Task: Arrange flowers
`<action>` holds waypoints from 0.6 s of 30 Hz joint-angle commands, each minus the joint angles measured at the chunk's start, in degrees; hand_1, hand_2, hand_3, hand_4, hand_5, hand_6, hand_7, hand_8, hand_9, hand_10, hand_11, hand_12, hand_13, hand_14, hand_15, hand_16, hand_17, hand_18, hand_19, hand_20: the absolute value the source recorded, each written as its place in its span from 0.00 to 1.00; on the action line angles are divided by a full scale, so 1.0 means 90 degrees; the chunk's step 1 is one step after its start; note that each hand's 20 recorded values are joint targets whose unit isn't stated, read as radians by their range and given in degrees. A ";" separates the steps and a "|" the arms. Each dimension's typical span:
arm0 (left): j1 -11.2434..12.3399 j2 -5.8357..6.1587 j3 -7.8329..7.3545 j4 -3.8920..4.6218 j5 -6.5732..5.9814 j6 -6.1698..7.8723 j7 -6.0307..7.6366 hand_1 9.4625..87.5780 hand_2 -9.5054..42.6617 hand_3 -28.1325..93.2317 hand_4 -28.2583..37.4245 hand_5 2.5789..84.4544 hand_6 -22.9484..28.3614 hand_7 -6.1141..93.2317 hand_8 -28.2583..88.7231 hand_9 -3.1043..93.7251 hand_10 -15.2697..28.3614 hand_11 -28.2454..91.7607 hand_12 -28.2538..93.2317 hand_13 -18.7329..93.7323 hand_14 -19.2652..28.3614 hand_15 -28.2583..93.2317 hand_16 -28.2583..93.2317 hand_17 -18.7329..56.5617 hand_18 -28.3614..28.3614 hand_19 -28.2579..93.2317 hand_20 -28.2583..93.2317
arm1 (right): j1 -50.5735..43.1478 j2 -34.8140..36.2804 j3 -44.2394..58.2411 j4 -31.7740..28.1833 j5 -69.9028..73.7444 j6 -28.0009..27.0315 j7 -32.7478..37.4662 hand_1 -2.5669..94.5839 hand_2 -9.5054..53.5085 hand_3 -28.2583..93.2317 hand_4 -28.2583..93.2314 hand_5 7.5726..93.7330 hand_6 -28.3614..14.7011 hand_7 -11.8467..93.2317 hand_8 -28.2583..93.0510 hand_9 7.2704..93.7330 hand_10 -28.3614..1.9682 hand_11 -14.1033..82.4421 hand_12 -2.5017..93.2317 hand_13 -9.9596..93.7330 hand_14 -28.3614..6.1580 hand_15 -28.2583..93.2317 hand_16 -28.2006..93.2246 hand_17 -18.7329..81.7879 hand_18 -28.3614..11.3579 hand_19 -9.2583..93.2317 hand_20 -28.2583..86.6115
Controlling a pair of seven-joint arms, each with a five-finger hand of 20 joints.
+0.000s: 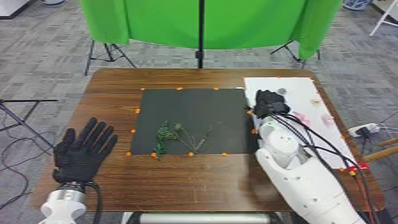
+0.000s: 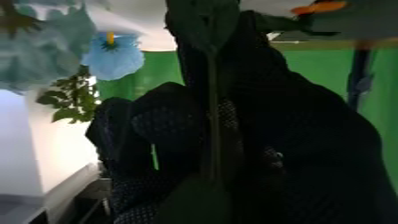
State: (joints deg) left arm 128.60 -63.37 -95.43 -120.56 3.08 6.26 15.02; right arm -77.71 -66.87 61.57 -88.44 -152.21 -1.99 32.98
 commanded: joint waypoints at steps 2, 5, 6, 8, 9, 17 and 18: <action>0.0177 -0.0056 -0.0056 0.0010 -0.0052 -0.0039 -0.0034 0.26 0.31 0.87 0.01 0.50 0.64 0.15 0.17 0.40 0.70 0.37 0.31 0.39 0.74 0.47 0.19 0.14 0.74 0.50 0.32 | -0.0742 0.0399 0.0006 -0.1243 0.0266 0.0595 0.0269 0.69 0.00 0.83 0.00 0.83 0.64 0.50 0.29 1.00 0.68 0.27 0.46 0.86 0.57 0.80 0.56 0.60 0.03 1.00 0.73; 0.0139 -0.0029 -0.0064 0.0053 -0.0056 -0.0060 -0.0086 0.26 0.33 0.87 0.01 0.50 0.64 0.15 0.17 0.41 0.70 0.37 0.31 0.39 0.74 0.47 0.19 0.14 0.74 0.50 0.32 | -0.0878 0.0424 -0.0110 -0.1842 0.0379 0.0707 0.0249 0.69 0.00 0.83 0.00 0.83 0.64 0.50 0.30 1.00 0.68 0.27 0.46 0.86 0.57 0.80 0.56 0.60 0.02 1.00 0.73; 0.0122 -0.0008 -0.0058 0.0056 -0.0094 -0.0055 -0.0121 0.26 0.34 0.87 0.01 0.50 0.64 0.15 0.17 0.41 0.70 0.37 0.31 0.40 0.75 0.47 0.19 0.14 0.74 0.50 0.32 | -0.0853 0.0364 -0.0180 -0.1943 0.0486 0.0727 0.0312 0.69 0.00 0.83 0.00 0.83 0.63 0.49 0.30 1.00 0.68 0.27 0.47 0.86 0.57 0.80 0.56 0.60 0.02 1.00 0.73; 0.0091 0.0000 -0.0057 0.0067 -0.0081 -0.0059 -0.0208 0.25 0.35 0.87 0.00 0.50 0.64 0.15 0.17 0.43 0.71 0.38 0.32 0.40 0.75 0.47 0.19 0.14 0.74 0.50 0.32 | -0.0844 0.0185 -0.0275 -0.2000 0.0376 0.0770 0.0329 0.69 0.00 0.83 0.00 0.83 0.63 0.49 0.30 1.00 0.68 0.27 0.47 0.86 0.57 0.80 0.56 0.60 0.02 1.00 0.73; 0.0036 0.0009 -0.0034 0.0089 -0.0083 -0.0035 -0.0224 0.25 0.35 0.87 0.00 0.50 0.64 0.15 0.17 0.43 0.71 0.38 0.32 0.40 0.75 0.47 0.19 0.14 0.74 0.50 0.32 | -0.0827 0.0089 -0.0341 -0.1960 0.0318 0.0812 0.0335 0.69 0.00 0.83 0.00 0.83 0.63 0.49 0.30 1.00 0.68 0.27 0.47 0.86 0.57 0.80 0.56 0.60 0.02 1.00 0.73; -0.0208 0.0047 0.0056 0.0175 -0.0073 -0.0004 -0.0322 0.24 0.36 0.87 0.00 0.50 0.64 0.15 0.17 0.42 0.71 0.38 0.32 0.40 0.75 0.47 0.19 0.14 0.74 0.50 0.32 | -0.0906 -0.0690 -0.0741 -0.1382 -0.0219 0.0267 0.0493 0.69 0.00 0.84 0.00 0.81 0.62 0.50 0.31 0.99 0.64 0.27 0.48 0.84 0.54 0.82 0.56 0.60 0.01 1.00 0.74; -0.0181 0.0059 0.0051 0.0159 -0.0070 -0.0009 -0.0310 0.24 0.36 0.87 0.00 0.50 0.64 0.15 0.17 0.42 0.71 0.38 0.32 0.40 0.75 0.47 0.19 0.14 0.74 0.50 0.32 | -0.0954 -0.0748 -0.0757 -0.1392 -0.0218 0.0185 0.0524 0.69 0.00 0.84 0.00 0.81 0.62 0.50 0.31 0.99 0.63 0.28 0.48 0.84 0.53 0.83 0.56 0.60 0.01 1.00 0.75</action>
State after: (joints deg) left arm 127.79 -63.29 -95.65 -119.73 2.65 6.12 13.23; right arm -85.06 -68.04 57.39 -103.70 -152.01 3.75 36.25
